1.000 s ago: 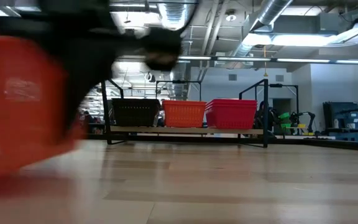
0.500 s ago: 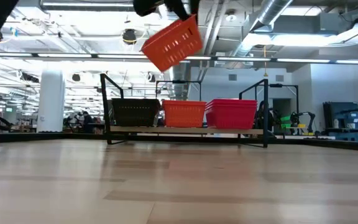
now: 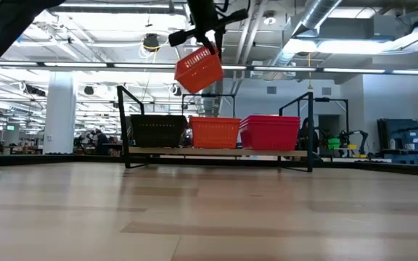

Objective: Stack baskets on shelf by color
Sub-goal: Stack the orange bin on top of the other orange bin on the shelf

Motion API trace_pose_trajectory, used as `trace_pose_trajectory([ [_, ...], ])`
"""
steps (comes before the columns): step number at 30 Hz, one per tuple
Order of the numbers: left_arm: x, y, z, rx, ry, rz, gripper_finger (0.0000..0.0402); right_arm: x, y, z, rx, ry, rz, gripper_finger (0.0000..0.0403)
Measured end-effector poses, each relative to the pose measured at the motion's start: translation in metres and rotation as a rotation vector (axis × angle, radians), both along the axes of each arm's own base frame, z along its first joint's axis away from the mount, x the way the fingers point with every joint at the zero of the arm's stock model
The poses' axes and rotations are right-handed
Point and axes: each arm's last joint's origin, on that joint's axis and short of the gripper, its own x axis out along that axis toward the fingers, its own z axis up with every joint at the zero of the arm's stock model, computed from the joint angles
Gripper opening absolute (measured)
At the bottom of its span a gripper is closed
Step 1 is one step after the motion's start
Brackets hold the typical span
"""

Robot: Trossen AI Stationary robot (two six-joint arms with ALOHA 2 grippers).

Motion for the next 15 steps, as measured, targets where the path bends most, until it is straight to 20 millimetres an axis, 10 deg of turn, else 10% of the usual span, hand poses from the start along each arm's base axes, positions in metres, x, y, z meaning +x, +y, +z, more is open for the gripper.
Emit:
trace_pose_trajectory([
  [7, 0.0, 0.021, -0.008, -0.019, -0.002, 0.028, 0.0, 0.0, 0.0, 0.0, -0.001, 0.0, 0.0, 0.012],
  [15, 0.038, 0.024, -0.063, -0.122, 0.05, -0.056, 0.0, 0.0, 0.0, 0.0, -0.001, 0.007, 0.0, 0.012],
])
